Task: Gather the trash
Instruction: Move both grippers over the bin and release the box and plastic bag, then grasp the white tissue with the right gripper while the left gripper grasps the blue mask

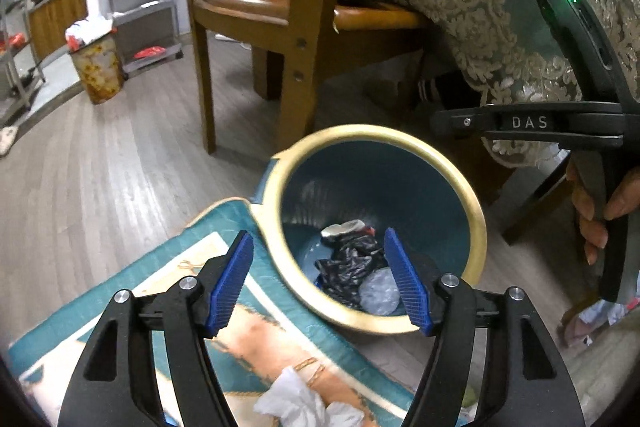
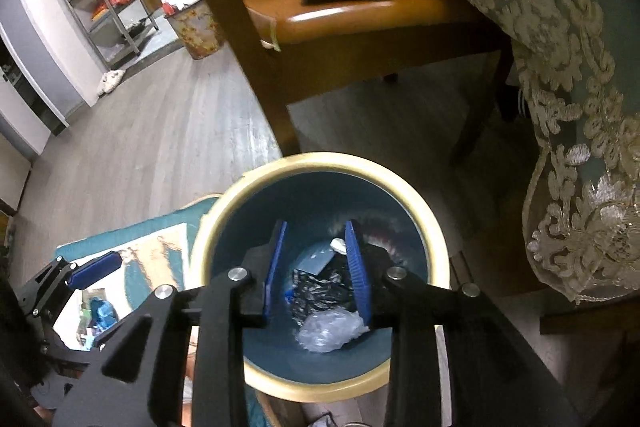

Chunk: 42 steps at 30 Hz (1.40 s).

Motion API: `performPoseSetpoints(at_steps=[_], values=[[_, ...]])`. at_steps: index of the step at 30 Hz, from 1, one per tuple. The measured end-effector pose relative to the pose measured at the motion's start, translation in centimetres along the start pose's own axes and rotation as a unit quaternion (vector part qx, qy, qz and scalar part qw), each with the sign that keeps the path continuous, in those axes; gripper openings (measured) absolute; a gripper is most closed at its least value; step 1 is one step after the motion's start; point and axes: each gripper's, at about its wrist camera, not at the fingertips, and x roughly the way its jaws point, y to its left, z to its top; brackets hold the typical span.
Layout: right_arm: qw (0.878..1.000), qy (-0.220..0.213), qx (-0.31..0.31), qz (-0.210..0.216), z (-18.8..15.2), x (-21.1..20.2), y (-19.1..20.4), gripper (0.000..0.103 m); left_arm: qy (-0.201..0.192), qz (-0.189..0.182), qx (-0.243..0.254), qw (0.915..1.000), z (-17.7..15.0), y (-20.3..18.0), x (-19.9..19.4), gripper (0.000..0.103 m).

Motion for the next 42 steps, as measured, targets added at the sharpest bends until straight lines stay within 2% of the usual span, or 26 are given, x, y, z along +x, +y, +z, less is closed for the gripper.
performPoseSetpoints(at_steps=[5, 7, 8, 9, 10, 12, 16, 21, 27, 31, 36, 42], values=[[1.0, -0.018, -0.014, 0.007, 0.0, -2.1, 1.9, 0.054, -0.017, 0.022, -0.01, 0.9996, -0.3, 1.3, -3.4, 0.078], [0.999, -0.03, -0.02, 0.012, -0.3, -3.0, 2.7, 0.072, -0.024, 0.034, -0.018, 0.999, -0.6, 2.1, -5.2, 0.079], [0.999, -0.036, -0.024, 0.015, -0.5, -3.5, 3.1, 0.078, -0.027, 0.039, -0.022, 0.9986, -0.7, 2.4, -5.8, 0.081], [0.999, -0.043, -0.026, 0.016, -0.6, -4.0, 3.5, 0.088, -0.033, 0.047, -0.027, 0.998, -0.9, 2.8, -6.9, 0.083], [0.998, -0.05, -0.028, 0.017, -0.9, -4.6, 3.9, 0.092, -0.044, 0.056, -0.031, 0.997, -1.1, 3.1, -8.3, 0.084], [0.998, -0.057, -0.026, 0.022, -1.4, -5.5, 4.6, 0.092, -0.057, 0.069, -0.034, 0.9954, -1.4, 3.7, -10.6, 0.087], [0.997, -0.064, -0.02, 0.036, -2.4, -6.8, 6.0, 0.094, -0.077, 0.094, -0.039, 0.9919, -2.7, 4.8, -15.0, 0.088], [0.996, -0.068, -0.031, 0.055, -4.1, -8.2, 8.4, 0.095, -0.102, 0.132, -0.069, 0.9836, -5.4, 6.8, -20.5, 0.089], [0.995, -0.061, -0.044, 0.061, -6.7, -8.4, 11.3, 0.096, -0.107, 0.168, -0.105, 0.9743, -9.2, 9.3, -24.9, 0.089], [0.996, -0.036, -0.038, 0.078, -8.6, -7.6, 13.6, 0.096, -0.103, 0.183, -0.132, 0.9688, -11.1, 11.2, -26.2, 0.089], [0.995, -0.008, -0.039, 0.095, -10.9, -6.2, 16.0, 0.096, -0.076, 0.204, -0.145, 0.9652, -13.1, 12.9, -25.6, 0.089], [0.994, 0.023, -0.08, 0.066, -12.3, -3.4, 17.8, 0.096, -0.039, 0.214, -0.168, 0.9616, -15.1, 15.2, -23.7, 0.09]])
